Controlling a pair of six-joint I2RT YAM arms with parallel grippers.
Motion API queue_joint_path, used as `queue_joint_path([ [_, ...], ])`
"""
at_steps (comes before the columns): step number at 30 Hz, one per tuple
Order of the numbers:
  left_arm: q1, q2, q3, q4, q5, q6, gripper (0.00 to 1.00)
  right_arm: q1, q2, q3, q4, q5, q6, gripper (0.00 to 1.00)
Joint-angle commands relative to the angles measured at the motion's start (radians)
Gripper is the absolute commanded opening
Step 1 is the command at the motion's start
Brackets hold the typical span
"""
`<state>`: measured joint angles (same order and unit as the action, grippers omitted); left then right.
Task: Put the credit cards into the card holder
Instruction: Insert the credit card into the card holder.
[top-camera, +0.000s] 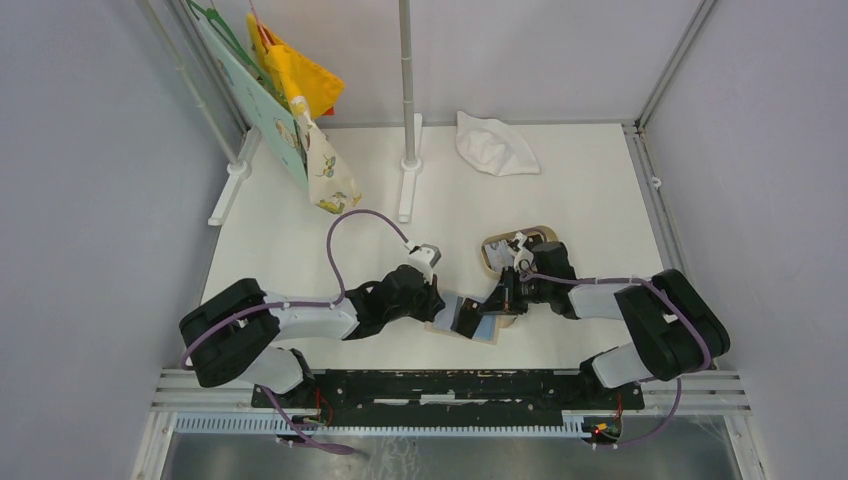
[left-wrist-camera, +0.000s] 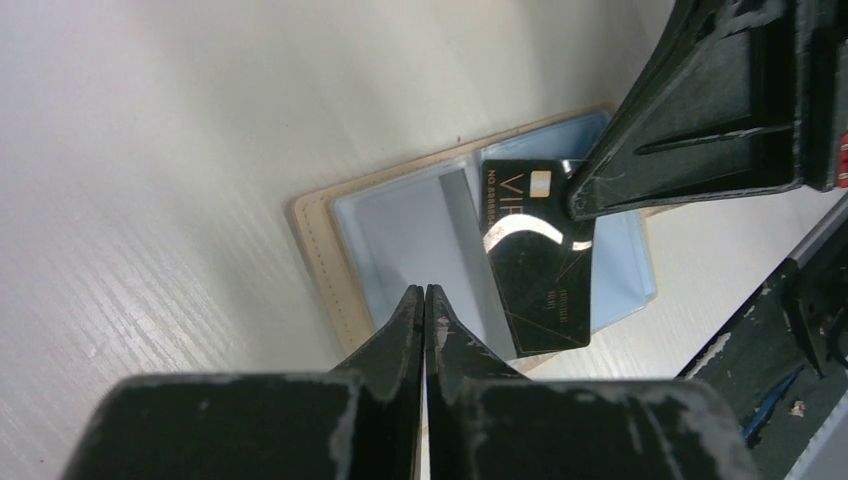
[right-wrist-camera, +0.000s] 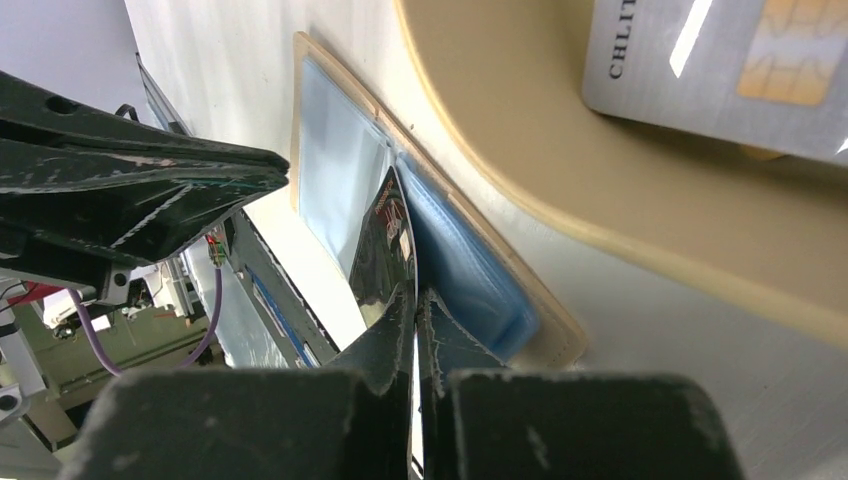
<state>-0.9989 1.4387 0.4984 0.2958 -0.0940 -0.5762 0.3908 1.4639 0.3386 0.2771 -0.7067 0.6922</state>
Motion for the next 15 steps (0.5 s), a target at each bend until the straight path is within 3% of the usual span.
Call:
queue_joint_path([
  [1,-0.001,-0.06,0.002,0.078,0.004,0.045,0.05,0.015,0.037,-0.004,-0.048,0.079,-0.022,0.01],
  [4,0.0,-0.084,-0.008,0.067,-0.008,0.047,0.13,0.019,0.063,0.015,-0.057,0.068,-0.02,0.01],
  [15,0.0,-0.103,0.005,-0.127,-0.192,0.053,0.2,0.045,0.09,0.048,-0.086,0.074,-0.031,0.0],
])
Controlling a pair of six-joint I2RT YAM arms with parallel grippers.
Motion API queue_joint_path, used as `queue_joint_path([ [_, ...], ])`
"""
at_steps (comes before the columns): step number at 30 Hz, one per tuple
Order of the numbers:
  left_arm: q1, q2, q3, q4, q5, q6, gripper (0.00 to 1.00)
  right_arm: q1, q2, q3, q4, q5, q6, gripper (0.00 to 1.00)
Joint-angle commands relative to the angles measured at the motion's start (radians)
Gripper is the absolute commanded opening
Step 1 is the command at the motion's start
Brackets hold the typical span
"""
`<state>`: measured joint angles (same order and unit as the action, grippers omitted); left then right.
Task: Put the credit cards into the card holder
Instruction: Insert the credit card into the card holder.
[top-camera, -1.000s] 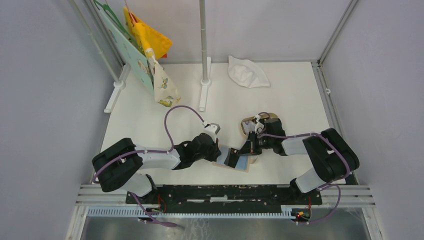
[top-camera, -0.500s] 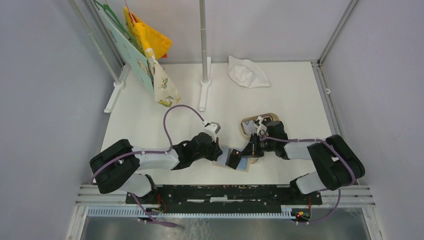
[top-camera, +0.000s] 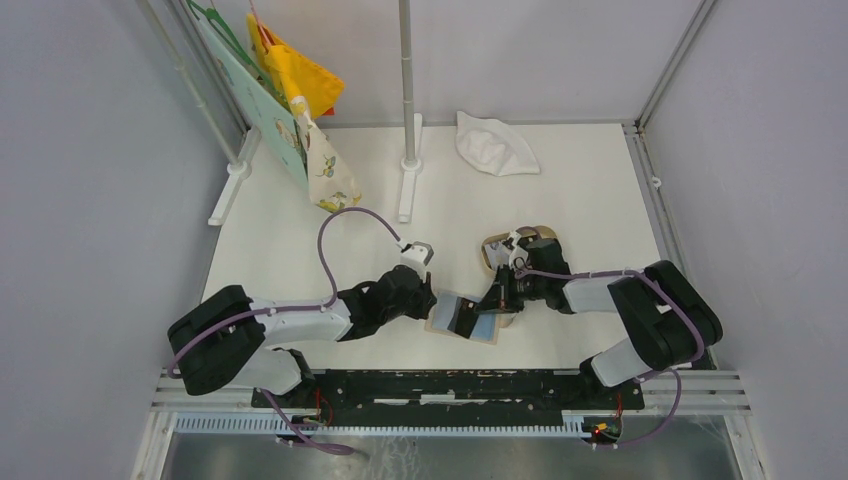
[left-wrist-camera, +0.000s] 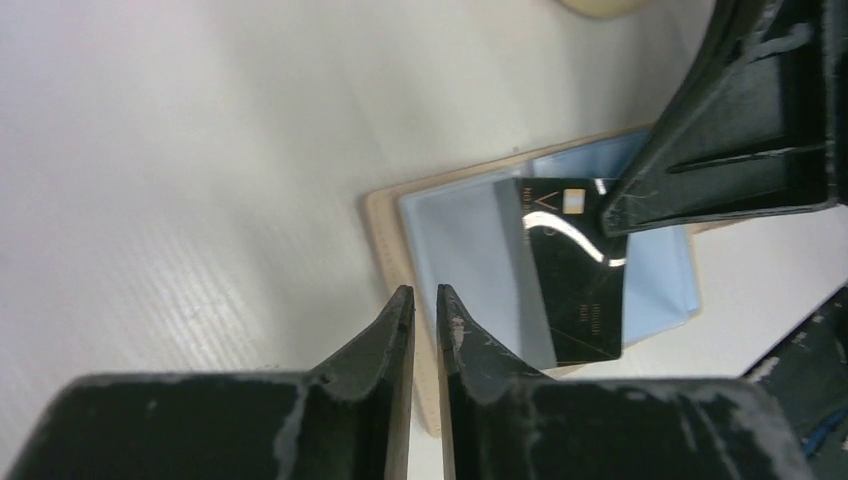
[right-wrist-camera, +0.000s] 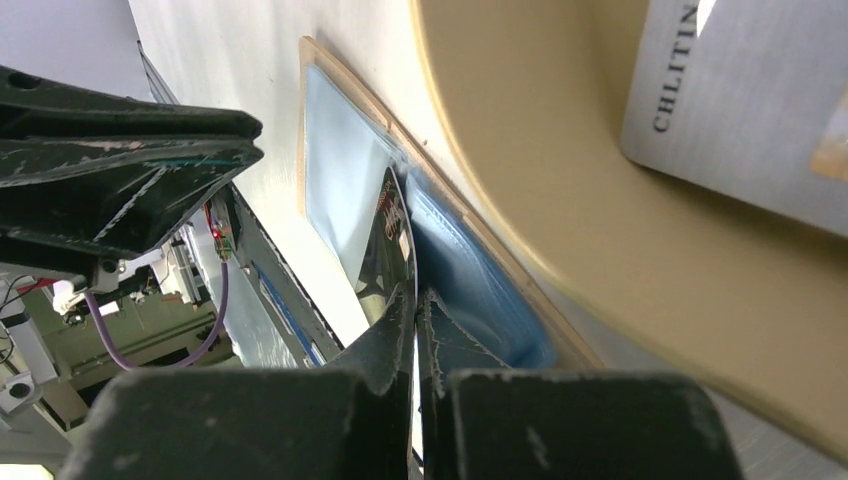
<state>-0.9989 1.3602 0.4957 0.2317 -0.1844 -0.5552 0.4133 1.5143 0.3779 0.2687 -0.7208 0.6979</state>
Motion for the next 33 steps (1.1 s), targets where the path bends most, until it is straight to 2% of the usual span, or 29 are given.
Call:
queue_joint_path([
  [1,-0.001,-0.029,0.006,-0.069,-0.106,0.033,0.22,0.024,0.043,0.011,-0.08,0.089,-0.037,0.0],
  [7,-0.001,-0.051,0.0,-0.057,-0.073,0.048,0.3,0.032,0.051,0.022,-0.084,0.096,-0.038,0.0],
  [14,-0.001,-0.043,-0.004,-0.047,-0.038,0.052,0.3,0.038,0.043,0.021,-0.095,0.105,-0.035,0.05],
  [18,-0.001,-0.003,0.012,-0.054,-0.031,0.049,0.29,0.037,0.004,0.006,-0.104,0.142,-0.045,0.0],
  [33,0.0,-0.011,0.013,-0.031,0.014,0.078,0.3,0.038,0.064,-0.004,-0.107,0.134,-0.025,0.0],
])
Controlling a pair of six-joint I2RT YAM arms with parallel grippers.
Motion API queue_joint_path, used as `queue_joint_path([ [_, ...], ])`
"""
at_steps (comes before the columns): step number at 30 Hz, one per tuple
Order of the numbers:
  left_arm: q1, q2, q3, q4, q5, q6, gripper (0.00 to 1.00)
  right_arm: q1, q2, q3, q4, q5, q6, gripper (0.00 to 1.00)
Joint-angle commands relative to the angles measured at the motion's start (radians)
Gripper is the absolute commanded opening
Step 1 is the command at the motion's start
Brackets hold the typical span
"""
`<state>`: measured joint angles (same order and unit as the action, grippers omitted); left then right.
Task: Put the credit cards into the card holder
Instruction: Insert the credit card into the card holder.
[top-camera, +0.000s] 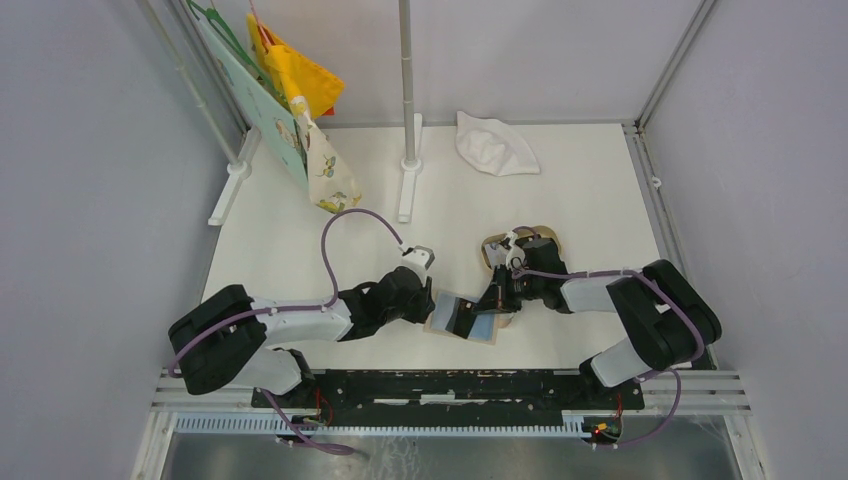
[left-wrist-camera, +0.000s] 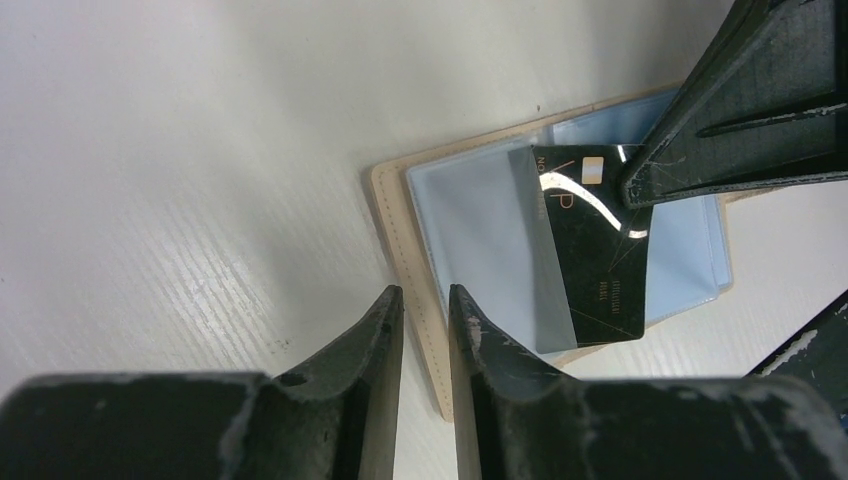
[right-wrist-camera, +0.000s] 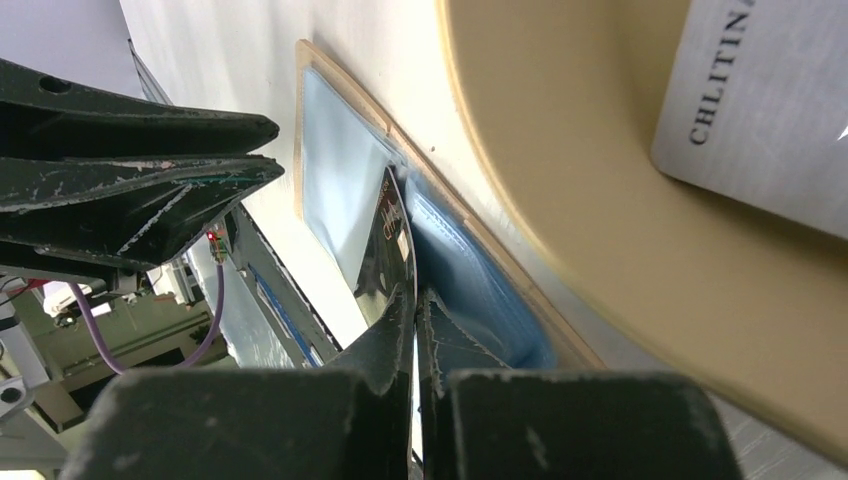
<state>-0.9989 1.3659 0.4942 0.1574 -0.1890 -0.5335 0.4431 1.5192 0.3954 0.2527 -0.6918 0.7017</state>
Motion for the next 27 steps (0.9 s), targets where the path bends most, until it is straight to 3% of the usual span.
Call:
queue_joint_path([
  [1,-0.002,-0.013,0.015,0.044,0.022,0.058,0.3,0.009,0.066,-0.017,-0.093,0.103,-0.03,0.0],
  [17,-0.001,-0.011,0.006,0.082,0.058,0.061,0.31,0.037,0.085,0.041,-0.105,0.104,-0.069,0.0],
  [27,-0.002,-0.049,-0.022,0.12,0.099,0.048,0.32,0.037,0.108,0.126,-0.146,0.116,-0.182,0.18],
])
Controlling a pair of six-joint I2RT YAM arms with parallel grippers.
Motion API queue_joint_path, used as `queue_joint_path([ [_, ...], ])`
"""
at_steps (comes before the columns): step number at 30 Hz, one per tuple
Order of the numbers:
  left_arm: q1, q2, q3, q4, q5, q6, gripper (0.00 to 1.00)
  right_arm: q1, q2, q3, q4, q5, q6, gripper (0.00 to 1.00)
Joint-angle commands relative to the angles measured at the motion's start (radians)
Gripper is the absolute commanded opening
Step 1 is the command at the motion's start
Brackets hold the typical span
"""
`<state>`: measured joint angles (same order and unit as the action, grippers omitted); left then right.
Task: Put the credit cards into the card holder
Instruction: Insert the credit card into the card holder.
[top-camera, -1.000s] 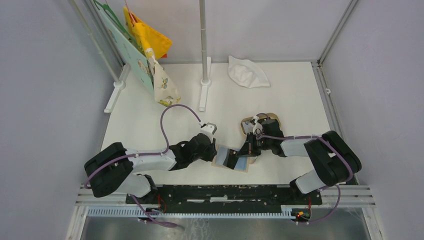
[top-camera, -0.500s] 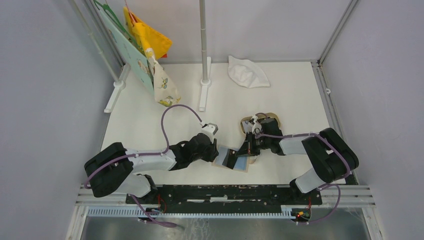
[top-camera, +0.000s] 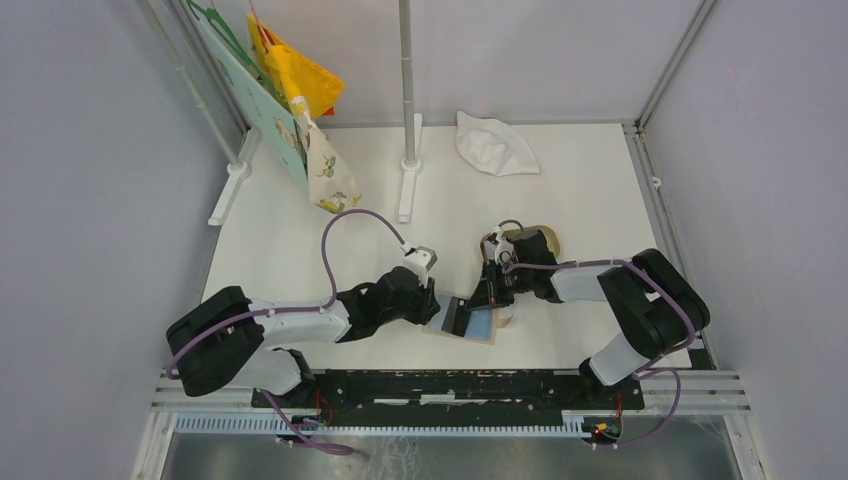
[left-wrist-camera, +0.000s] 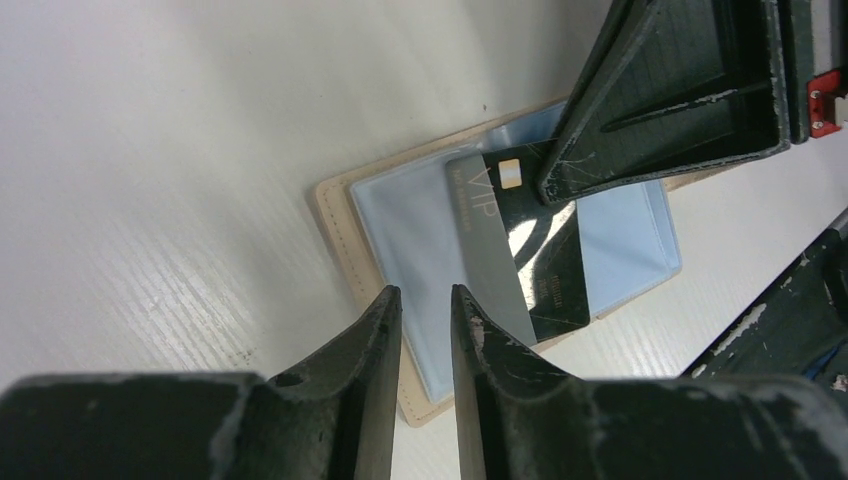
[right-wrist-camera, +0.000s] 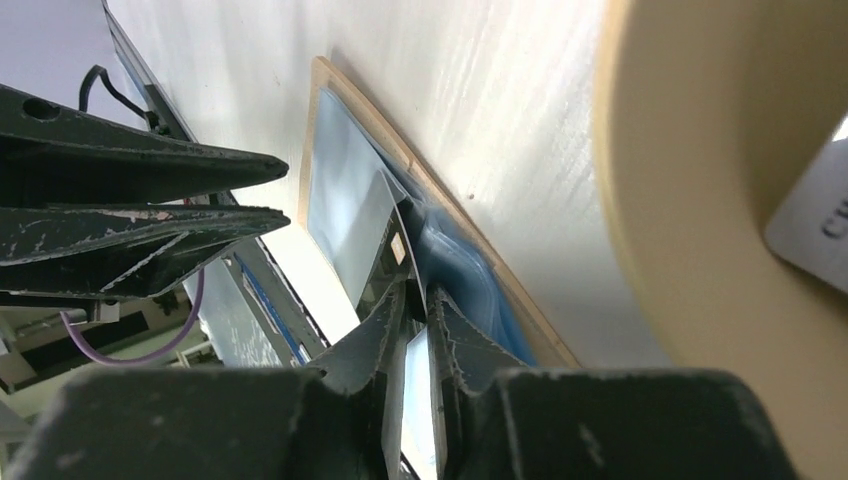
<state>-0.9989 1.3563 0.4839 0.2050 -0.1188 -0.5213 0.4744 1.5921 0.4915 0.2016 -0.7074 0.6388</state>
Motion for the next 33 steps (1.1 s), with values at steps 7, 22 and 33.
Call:
queue_joint_path([
  [7,-0.003,-0.021,-0.007,0.047,-0.008,0.018,0.3,0.006,0.046,0.045,-0.108,0.141,-0.115,0.21],
  [22,-0.147,0.024,0.032,0.239,0.065,-0.107,0.29,0.009,0.08,0.096,-0.134,0.116,-0.166,0.33],
  [33,-0.332,0.335,0.352,-0.037,-0.353,-0.236,0.12,0.002,0.084,0.093,-0.131,0.111,-0.171,0.33],
])
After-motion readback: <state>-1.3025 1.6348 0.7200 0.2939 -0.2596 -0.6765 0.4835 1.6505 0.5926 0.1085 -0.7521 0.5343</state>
